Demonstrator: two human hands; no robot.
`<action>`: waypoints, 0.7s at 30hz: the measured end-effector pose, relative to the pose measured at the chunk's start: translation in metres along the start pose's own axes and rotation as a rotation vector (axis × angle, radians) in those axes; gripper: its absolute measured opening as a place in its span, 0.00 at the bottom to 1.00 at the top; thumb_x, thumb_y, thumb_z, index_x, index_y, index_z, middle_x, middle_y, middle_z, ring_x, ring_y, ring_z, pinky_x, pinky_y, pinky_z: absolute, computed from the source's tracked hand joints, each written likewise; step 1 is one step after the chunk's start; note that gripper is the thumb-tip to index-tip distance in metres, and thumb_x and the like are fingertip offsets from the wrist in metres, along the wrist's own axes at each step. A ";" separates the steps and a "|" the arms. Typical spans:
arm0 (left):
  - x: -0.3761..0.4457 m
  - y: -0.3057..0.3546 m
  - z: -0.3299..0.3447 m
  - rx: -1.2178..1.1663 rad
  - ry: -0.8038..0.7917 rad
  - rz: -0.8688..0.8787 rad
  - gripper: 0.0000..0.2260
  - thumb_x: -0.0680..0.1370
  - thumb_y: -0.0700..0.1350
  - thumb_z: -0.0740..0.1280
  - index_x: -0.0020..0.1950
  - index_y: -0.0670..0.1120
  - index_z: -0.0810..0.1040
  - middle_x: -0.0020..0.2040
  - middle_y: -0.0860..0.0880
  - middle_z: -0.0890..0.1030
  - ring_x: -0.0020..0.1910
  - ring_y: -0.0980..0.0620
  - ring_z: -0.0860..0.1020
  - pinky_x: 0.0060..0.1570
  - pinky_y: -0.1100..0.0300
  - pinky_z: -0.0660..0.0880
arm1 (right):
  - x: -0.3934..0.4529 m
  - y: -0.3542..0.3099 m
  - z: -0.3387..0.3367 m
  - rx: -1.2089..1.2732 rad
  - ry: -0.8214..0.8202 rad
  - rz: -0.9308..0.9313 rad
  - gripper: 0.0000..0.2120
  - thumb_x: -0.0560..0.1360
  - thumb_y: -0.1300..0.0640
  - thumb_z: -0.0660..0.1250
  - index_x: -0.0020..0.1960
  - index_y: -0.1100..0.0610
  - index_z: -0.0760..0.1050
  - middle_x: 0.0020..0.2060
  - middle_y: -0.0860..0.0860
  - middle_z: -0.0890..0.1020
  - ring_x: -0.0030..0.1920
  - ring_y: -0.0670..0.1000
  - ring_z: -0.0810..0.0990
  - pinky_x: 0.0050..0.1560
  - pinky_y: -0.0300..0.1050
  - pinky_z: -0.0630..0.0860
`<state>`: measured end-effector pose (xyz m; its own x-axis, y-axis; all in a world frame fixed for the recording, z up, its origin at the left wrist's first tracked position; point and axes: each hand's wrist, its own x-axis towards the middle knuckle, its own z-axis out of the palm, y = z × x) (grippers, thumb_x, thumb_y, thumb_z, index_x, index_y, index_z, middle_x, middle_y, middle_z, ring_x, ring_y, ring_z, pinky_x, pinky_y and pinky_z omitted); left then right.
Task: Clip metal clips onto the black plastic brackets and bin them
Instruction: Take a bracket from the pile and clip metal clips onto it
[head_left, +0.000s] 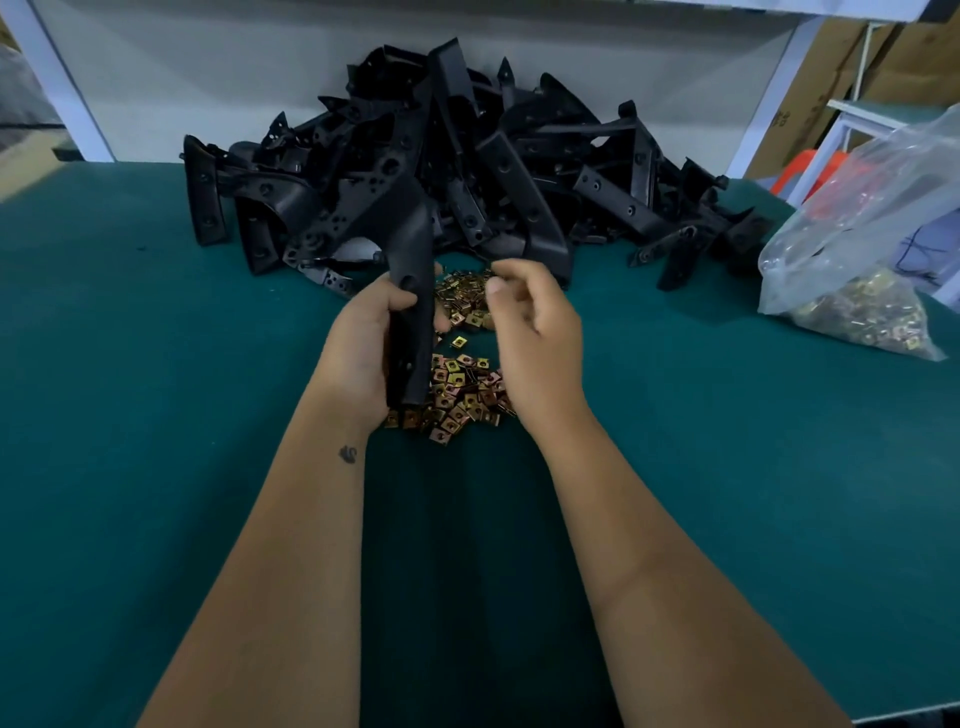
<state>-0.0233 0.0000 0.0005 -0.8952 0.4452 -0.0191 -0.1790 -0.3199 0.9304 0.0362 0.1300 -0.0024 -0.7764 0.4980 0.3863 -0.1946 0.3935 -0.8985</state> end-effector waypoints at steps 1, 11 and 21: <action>-0.001 0.001 0.000 0.029 -0.023 0.007 0.16 0.79 0.43 0.54 0.62 0.46 0.77 0.35 0.50 0.80 0.31 0.55 0.76 0.29 0.68 0.71 | 0.001 -0.001 -0.002 0.059 0.012 0.047 0.06 0.79 0.50 0.62 0.51 0.49 0.78 0.42 0.41 0.80 0.42 0.42 0.78 0.42 0.33 0.72; -0.005 0.000 0.013 -0.050 -0.007 0.156 0.10 0.82 0.39 0.62 0.58 0.51 0.79 0.58 0.48 0.84 0.59 0.51 0.81 0.53 0.58 0.78 | 0.001 -0.005 0.003 0.079 -0.178 0.066 0.04 0.76 0.58 0.70 0.51 0.53 0.80 0.45 0.48 0.84 0.46 0.44 0.82 0.48 0.39 0.78; -0.003 0.007 -0.004 -0.328 0.049 0.137 0.14 0.84 0.44 0.55 0.62 0.51 0.78 0.56 0.47 0.84 0.50 0.48 0.83 0.49 0.56 0.80 | 0.018 0.002 -0.028 0.836 0.098 0.399 0.04 0.76 0.60 0.71 0.43 0.55 0.78 0.41 0.51 0.83 0.39 0.47 0.79 0.39 0.37 0.75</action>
<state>-0.0240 -0.0071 0.0059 -0.9370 0.3415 0.0730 -0.1700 -0.6287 0.7589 0.0384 0.1615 0.0088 -0.8321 0.5546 -0.0018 -0.3224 -0.4863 -0.8122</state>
